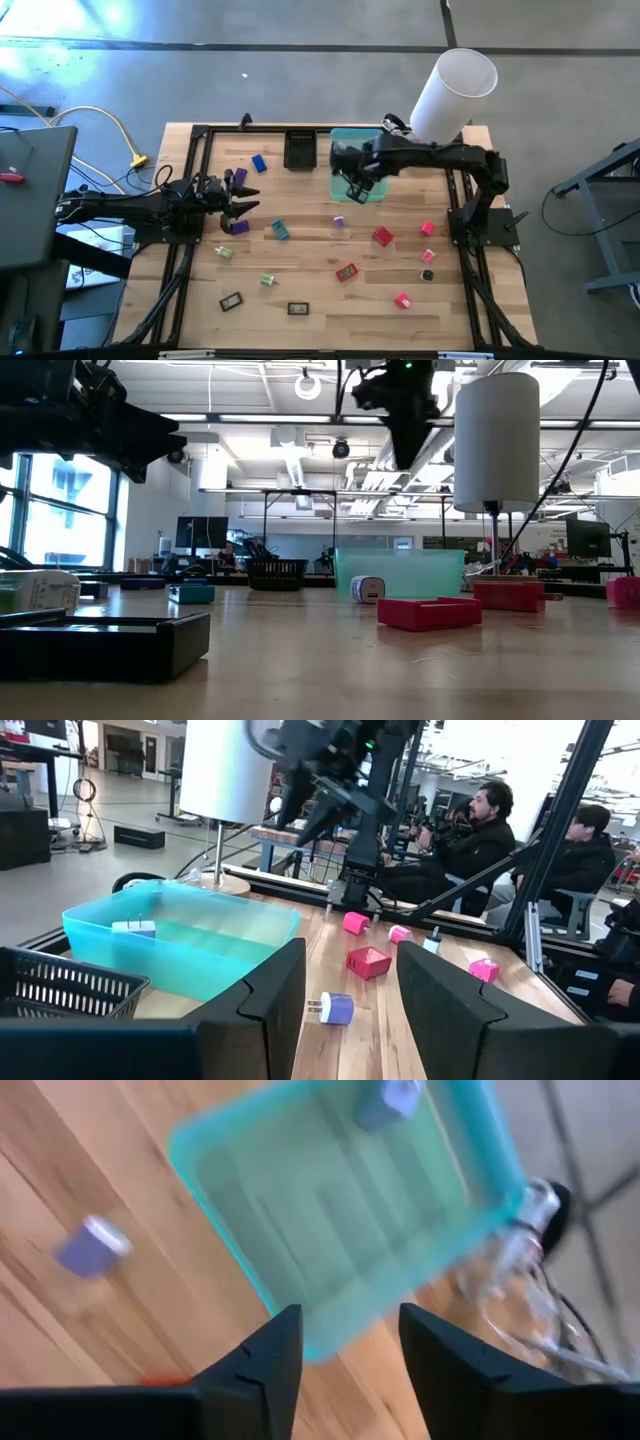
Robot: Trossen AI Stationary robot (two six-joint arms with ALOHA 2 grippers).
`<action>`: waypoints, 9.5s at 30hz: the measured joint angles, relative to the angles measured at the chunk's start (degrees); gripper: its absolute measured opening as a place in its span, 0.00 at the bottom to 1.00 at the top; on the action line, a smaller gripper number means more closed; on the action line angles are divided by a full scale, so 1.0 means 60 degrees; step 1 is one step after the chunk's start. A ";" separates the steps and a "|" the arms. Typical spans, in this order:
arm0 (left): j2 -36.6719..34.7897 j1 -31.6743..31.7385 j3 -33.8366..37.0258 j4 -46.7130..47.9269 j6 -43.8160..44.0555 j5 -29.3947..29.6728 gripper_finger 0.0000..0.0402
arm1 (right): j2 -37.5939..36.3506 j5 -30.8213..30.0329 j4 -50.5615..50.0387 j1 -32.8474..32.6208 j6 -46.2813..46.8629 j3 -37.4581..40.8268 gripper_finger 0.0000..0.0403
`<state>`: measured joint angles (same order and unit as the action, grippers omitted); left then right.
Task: Pick & Place Office items
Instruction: Put the bottom violet digital timer into the black bin
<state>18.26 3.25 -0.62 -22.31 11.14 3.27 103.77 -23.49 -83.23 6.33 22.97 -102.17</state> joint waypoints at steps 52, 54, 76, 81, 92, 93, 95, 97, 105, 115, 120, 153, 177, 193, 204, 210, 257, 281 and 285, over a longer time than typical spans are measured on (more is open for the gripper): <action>0.0000 0.0066 0.0000 0.0288 -0.0173 -0.0001 0.38 | -1.1994 0.4016 1.6384 -0.1164 -0.1295 1.6905 0.01; 0.0000 0.0066 0.0000 0.0416 -0.0132 0.0000 0.38 | -1.2098 0.4074 1.6309 -0.1152 -0.1291 1.6943 0.01; 0.0000 0.0062 0.0000 0.1796 -0.0019 -0.0033 0.38 | -1.2058 0.2701 1.6125 -0.1157 -0.0106 1.6954 0.01; 0.0000 0.0062 0.0000 0.1822 0.0491 -0.0029 0.38 | -1.2058 0.2576 1.6125 -0.1157 -0.0058 1.6957 0.01; 0.1129 0.0066 -0.1894 0.5376 0.0659 0.0725 0.38 | -1.2058 0.2616 1.6122 -0.1159 -0.0082 1.6961 0.01; 0.1369 0.0062 -0.2217 0.5863 0.0620 0.0728 0.38 | -1.2058 0.2616 1.6118 -0.1159 -0.0095 1.6961 0.01; 0.1874 0.0062 -0.2896 0.6986 0.0616 0.0724 0.38 | -1.2058 0.2616 1.6118 -0.1159 -0.0109 1.6965 0.01; 0.2432 0.0031 -0.3444 0.7666 0.0621 0.0610 0.38 | -1.2058 0.2619 1.6118 -0.1159 -0.0114 1.6968 0.01; 0.4763 -0.0830 -0.4787 0.9538 0.0995 0.0227 0.38 | -1.2058 0.2665 1.6114 -0.1159 -0.0167 1.6972 0.01; 0.7132 -0.2017 -0.5718 0.9590 0.1049 0.0309 0.38 | -1.2058 0.2657 1.6118 -0.1159 -0.0872 1.6976 0.00; 0.7960 -0.2270 -0.6514 1.0002 0.1106 0.0511 0.38 | -1.2058 0.2685 1.6114 -0.1159 -0.0872 1.6976 0.00; 0.9548 -0.2830 -0.7122 1.2015 0.4178 -0.0033 0.38 | -1.2054 0.3272 1.6096 -0.1160 -0.1120 1.6976 0.00; 1.0127 -0.0953 -0.7118 1.2036 0.4587 -0.2255 0.39 | -1.2052 0.3410 1.5617 -0.1159 -0.1586 1.6976 0.00; 1.0127 -0.0515 -0.7122 1.2054 0.4114 -0.2419 0.65 | -1.2054 0.3444 1.5593 -0.1159 -0.1553 1.6976 0.00; 1.0127 0.0006 -0.7129 1.2627 0.2950 -0.1560 0.65 | -1.2054 0.3443 1.5442 -0.1159 -0.1579 1.6979 0.00; 1.0127 0.0305 -0.7129 1.2626 0.2707 -0.1443 0.65 | -1.2054 0.3443 1.5444 -0.1159 -0.1615 1.6977 0.00; 1.2491 -0.0144 -0.7158 1.2526 0.2111 -0.1264 0.35 | -1.2054 0.3443 1.5047 -0.1159 -0.1608 1.6979 0.00; 1.2557 0.2107 -1.3164 1.4190 0.1126 0.1080 0.36 | -1.2056 0.3448 1.5049 -0.1159 -0.1550 1.6979 0.00; 1.2686 0.3415 -1.3432 1.3153 0.0926 0.0225 0.36 | -1.2054 0.3450 1.5047 -0.1159 -0.1550 1.6979 0.00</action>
<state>94.38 23.74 -81.22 56.62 16.69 4.62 31.44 -2.79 7.05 -0.62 13.67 -0.30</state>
